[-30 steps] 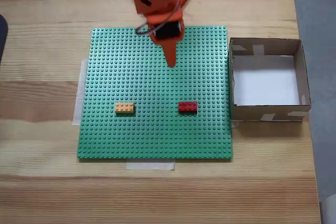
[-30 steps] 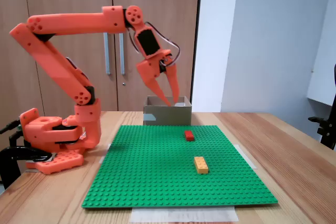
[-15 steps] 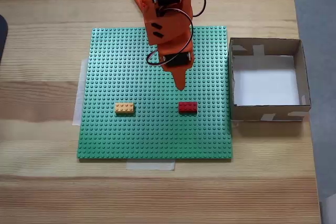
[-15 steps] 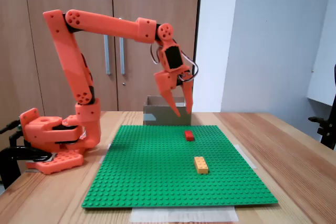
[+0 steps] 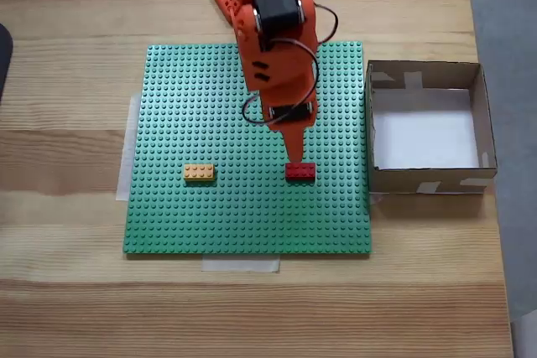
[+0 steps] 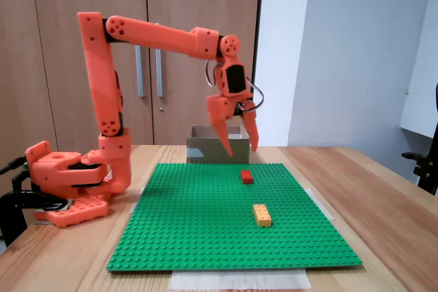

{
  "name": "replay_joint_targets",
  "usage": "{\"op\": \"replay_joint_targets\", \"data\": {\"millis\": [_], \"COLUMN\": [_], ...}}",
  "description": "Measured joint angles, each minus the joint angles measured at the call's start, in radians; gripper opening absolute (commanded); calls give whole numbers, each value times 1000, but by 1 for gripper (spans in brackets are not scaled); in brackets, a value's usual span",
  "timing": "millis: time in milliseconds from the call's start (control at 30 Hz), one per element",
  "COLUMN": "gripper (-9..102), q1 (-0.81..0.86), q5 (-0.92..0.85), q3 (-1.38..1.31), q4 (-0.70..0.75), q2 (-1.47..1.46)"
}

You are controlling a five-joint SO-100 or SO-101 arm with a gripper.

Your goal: Pick the red lego block and put it in the box.

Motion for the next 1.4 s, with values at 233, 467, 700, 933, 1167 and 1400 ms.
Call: {"op": "replay_joint_targets", "data": {"millis": [233,467,700,933,1167,1400], "gripper": [26,25,25,24,24,24], "q1": [-2,-2,-2,-2,-21,-23], "q5": [3,-11,-14,-18,-6,15], "q3": [-9,-11,-31,-49,-54,-55], "q4": [-20,-54,-103,-109,-124,-137], "q2": [-61,-129,-179,-222,-239,-252]}}
